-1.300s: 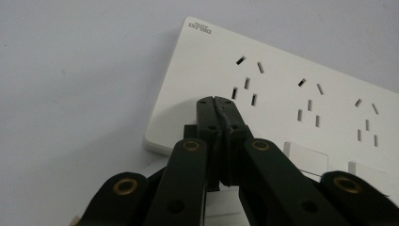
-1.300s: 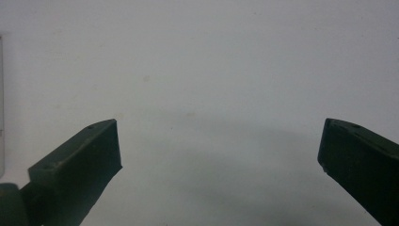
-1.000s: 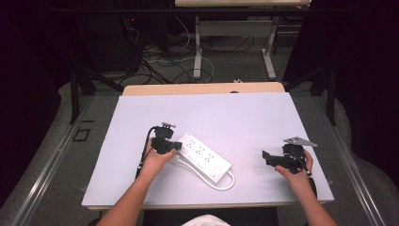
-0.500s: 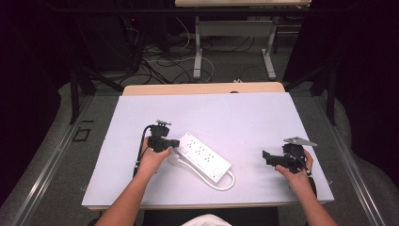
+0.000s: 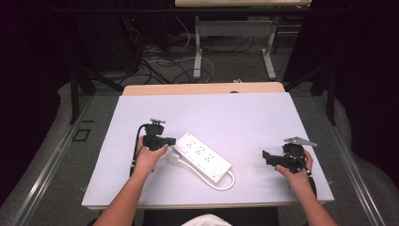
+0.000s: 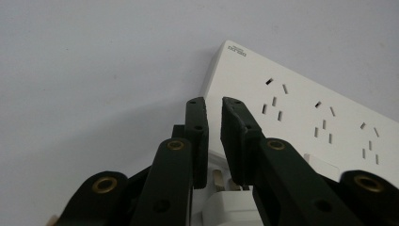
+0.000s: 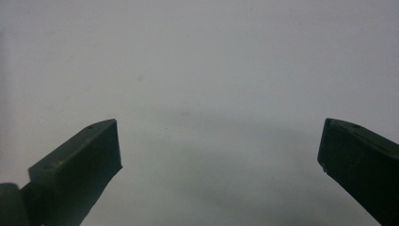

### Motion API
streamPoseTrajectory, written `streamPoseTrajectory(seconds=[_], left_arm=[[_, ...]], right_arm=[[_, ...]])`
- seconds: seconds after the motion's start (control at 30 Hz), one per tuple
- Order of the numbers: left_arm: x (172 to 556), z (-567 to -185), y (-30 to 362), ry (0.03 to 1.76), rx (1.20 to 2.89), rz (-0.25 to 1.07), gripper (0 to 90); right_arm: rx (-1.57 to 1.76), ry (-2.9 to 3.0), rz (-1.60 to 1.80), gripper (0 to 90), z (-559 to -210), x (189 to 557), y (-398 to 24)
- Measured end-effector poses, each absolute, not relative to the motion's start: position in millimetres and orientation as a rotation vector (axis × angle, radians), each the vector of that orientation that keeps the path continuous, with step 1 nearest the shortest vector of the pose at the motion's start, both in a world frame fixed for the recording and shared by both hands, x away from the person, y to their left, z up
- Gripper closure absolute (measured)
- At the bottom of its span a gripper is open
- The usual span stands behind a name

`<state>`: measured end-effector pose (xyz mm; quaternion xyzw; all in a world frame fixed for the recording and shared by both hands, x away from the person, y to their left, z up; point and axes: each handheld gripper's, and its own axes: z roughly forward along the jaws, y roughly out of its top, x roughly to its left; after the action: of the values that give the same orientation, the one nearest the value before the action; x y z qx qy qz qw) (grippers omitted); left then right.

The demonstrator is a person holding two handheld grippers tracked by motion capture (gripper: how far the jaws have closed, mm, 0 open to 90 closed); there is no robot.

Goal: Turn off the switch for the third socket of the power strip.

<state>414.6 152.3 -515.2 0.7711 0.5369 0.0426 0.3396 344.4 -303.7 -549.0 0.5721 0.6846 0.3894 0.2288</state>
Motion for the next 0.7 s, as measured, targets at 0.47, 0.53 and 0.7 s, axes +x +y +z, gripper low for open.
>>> streamPoseTrajectory(seconds=[0.47, 0.53, 0.7], left_arm=[[419, -514, 179, 1.461, 1.941, 0.131, 70.9], [419, -514, 183, 1.47, 1.93, 0.131, 69.6], [419, -513, 190, 1.48, 1.904, 0.15, 66.0]], right_arm=[[1.565, 1.887, 1.073, 0.0, -549, 345, -302], [1.564, 1.888, 1.072, 0.0, -549, 345, -302], [1.572, 1.888, 1.074, 0.0, -549, 345, -301]])
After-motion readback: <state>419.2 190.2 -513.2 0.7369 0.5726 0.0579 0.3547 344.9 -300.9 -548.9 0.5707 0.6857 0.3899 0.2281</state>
